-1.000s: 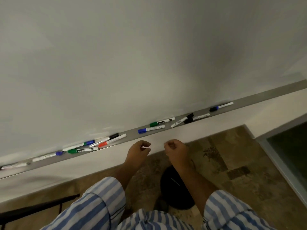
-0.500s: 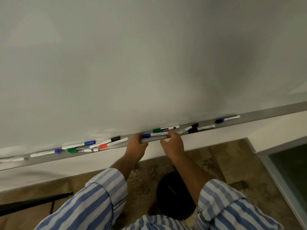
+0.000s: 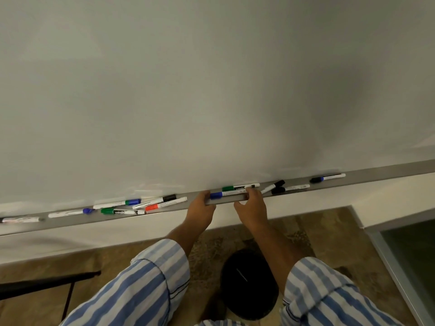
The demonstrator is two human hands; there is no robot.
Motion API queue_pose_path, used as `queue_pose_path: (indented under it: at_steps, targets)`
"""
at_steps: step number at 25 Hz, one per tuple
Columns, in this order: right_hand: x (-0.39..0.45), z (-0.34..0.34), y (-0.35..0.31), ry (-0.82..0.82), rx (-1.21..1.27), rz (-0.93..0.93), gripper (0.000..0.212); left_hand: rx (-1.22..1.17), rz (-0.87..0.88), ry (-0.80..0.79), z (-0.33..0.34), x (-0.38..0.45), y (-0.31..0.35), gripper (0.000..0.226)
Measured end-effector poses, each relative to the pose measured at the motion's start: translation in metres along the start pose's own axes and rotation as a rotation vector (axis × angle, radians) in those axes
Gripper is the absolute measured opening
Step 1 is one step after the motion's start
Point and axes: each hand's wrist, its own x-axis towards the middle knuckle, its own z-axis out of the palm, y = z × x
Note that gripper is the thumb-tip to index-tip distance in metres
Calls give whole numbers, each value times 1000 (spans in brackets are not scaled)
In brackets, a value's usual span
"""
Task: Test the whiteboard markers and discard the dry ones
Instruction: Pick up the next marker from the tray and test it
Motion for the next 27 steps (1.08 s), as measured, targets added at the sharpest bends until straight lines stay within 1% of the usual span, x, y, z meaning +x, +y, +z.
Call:
queue_pose_path:
  at_steps: [1,4,7,8,9,11,12,13,14,16,18,20,21,23,25,27]
  targets:
    - [-1,-2,0,9,21,-1,60,-20,-20,1,1,1,2,53]
    - [-7,-6,-6,73,123,-13,50,-247,-116,40,-4,-4,8,40]
    - [-21,-8,-26,124,335,-47,28,-515,-99,141,-26,-18,17,18]
    - [-26,-8,-37,106,455,-35,20,-614,-72,132,-35,-23,21,14]
    - [-33,-9,-49,61,597,-4,14,-678,-40,106,-44,-29,26,15]
    - [-49,-10,-79,-79,929,34,8,-716,41,35,-66,-43,34,18]
    - [-59,-11,-94,-162,1042,18,7,-718,91,6,-79,-51,38,19]
    - [-67,-10,-108,-231,1067,-18,7,-705,143,-21,-93,-58,42,20]
    - [-74,-7,-121,-281,1010,-75,8,-670,202,-51,-108,-66,46,21]
    - [-92,-1,-147,-325,771,-252,8,-516,329,-117,-141,-80,52,22]
    - [-106,2,-171,-346,627,-374,14,-269,443,-160,-176,-93,61,29]
    - [-120,1,-201,-382,573,-444,22,47,620,-180,-217,-105,68,35]
    - [-127,-1,-218,-395,562,-487,23,187,707,-182,-238,-111,72,33]
    - [-142,-5,-253,-401,550,-591,24,385,852,-138,-278,-125,83,26]
    - [-155,-11,-288,-385,523,-719,23,527,972,-25,-310,-139,99,23]
    - [-166,-19,-321,-359,491,-845,21,622,1049,93,-338,-151,117,23]
